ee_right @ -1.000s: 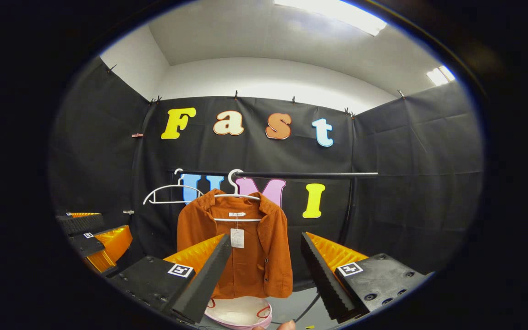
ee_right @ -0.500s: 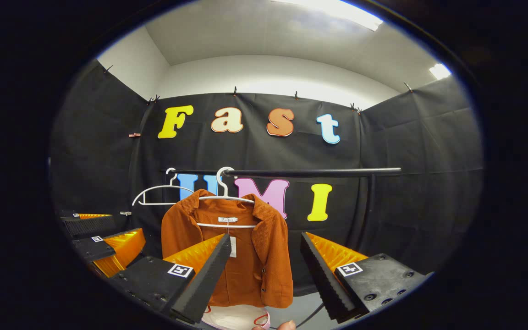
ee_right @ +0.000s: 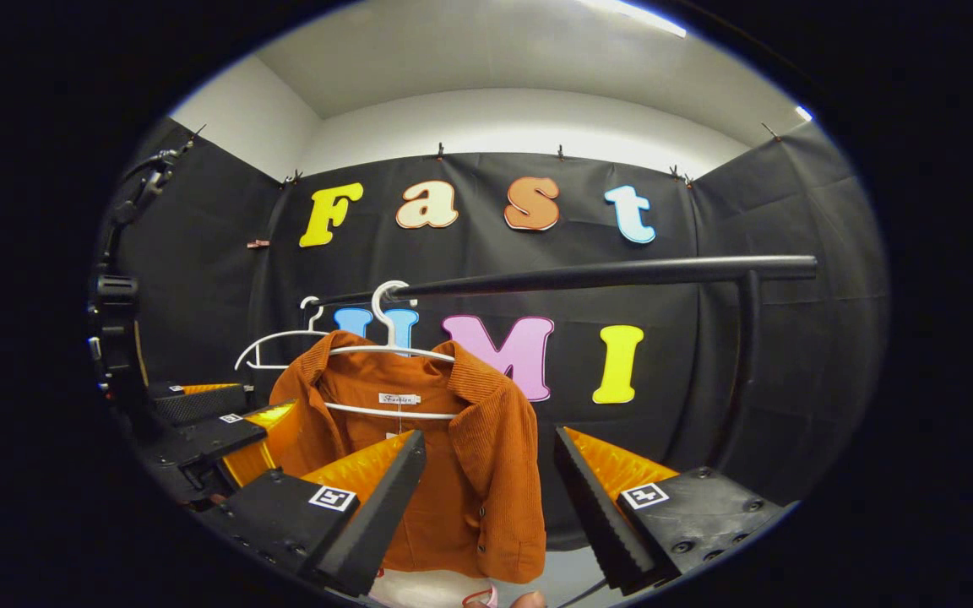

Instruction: Grasp the clothes on the hanger with both hands and then place them into the laundry hamper below.

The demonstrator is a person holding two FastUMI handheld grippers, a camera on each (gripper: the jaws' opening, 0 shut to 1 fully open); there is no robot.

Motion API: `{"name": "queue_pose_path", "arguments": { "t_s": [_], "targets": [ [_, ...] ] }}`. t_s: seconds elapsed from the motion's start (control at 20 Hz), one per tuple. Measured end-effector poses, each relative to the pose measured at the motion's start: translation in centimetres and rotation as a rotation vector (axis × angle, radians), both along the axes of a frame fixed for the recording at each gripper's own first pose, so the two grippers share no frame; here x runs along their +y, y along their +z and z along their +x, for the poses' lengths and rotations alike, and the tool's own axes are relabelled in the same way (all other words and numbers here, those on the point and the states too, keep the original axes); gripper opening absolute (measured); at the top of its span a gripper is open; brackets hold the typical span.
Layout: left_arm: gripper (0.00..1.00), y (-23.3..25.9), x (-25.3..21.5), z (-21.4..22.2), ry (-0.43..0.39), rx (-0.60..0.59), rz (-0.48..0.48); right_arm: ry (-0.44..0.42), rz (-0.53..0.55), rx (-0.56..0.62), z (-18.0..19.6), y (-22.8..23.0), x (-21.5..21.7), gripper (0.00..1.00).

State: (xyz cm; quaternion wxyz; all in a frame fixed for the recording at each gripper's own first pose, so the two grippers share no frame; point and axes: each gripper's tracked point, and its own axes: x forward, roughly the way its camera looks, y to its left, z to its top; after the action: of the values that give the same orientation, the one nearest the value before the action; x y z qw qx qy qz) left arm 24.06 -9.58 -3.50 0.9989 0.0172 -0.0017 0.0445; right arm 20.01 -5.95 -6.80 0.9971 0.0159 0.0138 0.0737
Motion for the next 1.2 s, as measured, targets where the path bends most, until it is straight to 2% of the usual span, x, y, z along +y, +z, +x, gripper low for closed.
{"name": "queue_pose_path", "arguments": {
  "t_s": [0.15,0.45,0.6,0.9,1.1,1.2],
  "targets": [
    [0.94,-1.9,-0.4,3.2,0.001,0.028,0.019,0.003,0.017,0.009,1.4,-1.0,0.2,0.98],
    [0.86,-3.9,0.6,7.8,0.031,0.044,0.039,0.014,0.028,0.011,4.9,-2.9,1.5,0.98],
    [0.77,-4.4,1.0,8.9,0.042,0.047,0.030,0.013,0.030,0.012,7.9,-3.9,2.6,0.98],
    [0.72,-4.0,1.5,10.2,0.068,0.020,0.028,0.041,0.058,0.029,13.2,-6.7,6.0,0.98],
    [0.60,-4.4,1.8,11.0,0.080,0.020,0.027,0.004,0.119,0.039,15.7,-7.7,6.5,0.98],
    [0.45,-4.7,1.9,11.5,0.076,0.028,0.020,-0.006,0.148,0.042,16.7,-8.1,6.5,0.87]
  ]
}}
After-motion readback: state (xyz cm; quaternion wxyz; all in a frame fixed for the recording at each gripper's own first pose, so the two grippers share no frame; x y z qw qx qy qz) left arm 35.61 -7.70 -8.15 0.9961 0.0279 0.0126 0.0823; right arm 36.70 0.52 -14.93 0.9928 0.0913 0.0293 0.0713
